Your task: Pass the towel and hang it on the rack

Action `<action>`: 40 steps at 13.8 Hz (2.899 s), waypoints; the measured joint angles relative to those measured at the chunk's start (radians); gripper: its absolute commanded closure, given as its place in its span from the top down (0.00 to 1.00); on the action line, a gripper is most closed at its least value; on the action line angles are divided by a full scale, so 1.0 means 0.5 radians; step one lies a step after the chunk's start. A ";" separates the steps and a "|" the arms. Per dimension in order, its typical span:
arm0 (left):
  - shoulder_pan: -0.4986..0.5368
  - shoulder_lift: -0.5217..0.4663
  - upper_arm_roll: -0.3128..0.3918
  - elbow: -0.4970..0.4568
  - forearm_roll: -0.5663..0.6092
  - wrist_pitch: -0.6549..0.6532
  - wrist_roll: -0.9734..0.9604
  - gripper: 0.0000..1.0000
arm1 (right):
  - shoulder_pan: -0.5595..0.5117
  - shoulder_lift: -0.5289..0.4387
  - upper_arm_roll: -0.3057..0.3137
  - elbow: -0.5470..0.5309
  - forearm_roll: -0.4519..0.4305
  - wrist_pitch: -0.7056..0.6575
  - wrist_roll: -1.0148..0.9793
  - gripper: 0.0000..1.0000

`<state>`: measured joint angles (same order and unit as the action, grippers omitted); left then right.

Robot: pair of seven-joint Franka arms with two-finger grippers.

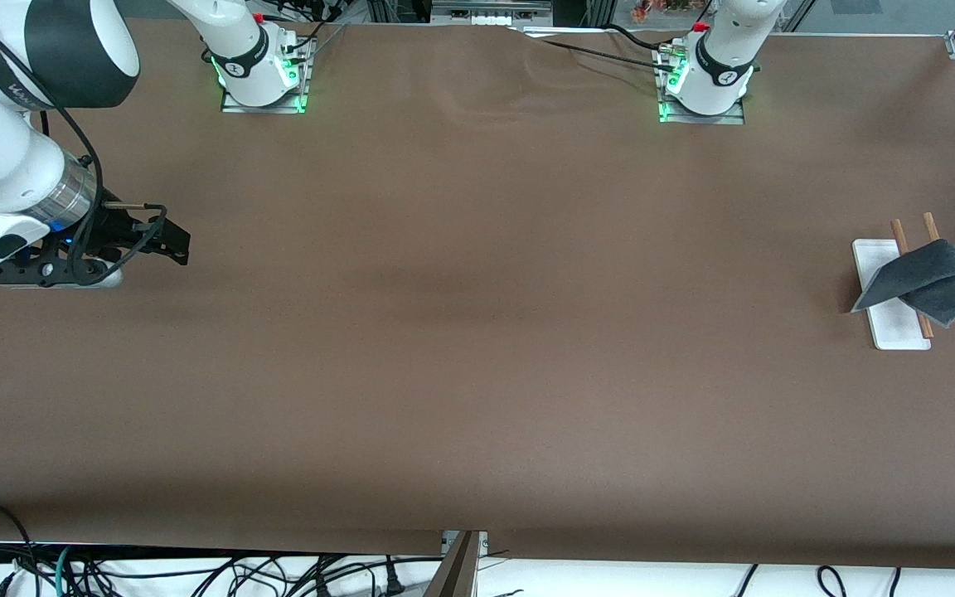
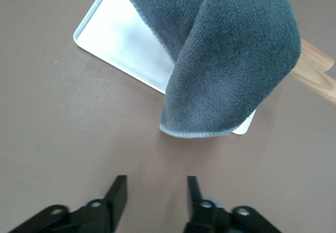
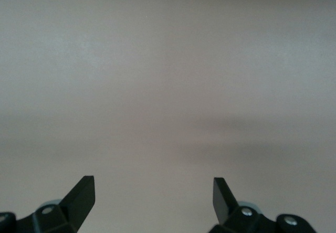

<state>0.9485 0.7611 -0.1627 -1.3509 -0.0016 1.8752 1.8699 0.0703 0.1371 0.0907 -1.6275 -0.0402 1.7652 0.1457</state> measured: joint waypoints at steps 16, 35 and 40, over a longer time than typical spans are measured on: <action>-0.756 -0.660 -0.085 0.103 0.000 -0.792 -1.728 1.00 | 0.010 0.002 0.035 0.031 0.000 -0.004 0.000 0.99; -1.977 -1.483 0.268 -0.750 -0.001 -0.229 -3.658 1.00 | -0.008 0.000 -0.029 0.151 0.025 -0.202 0.005 0.99; -1.991 -1.491 0.268 -0.761 -0.001 -0.229 -3.710 1.00 | -0.008 0.001 -0.029 0.151 0.025 -0.214 0.010 0.99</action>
<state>-0.0471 0.0155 -0.0287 -1.7313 -0.0019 1.7609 0.0149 0.0664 0.1375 0.0760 -1.5518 -0.0275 1.6581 0.1509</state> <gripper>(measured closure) 0.000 0.004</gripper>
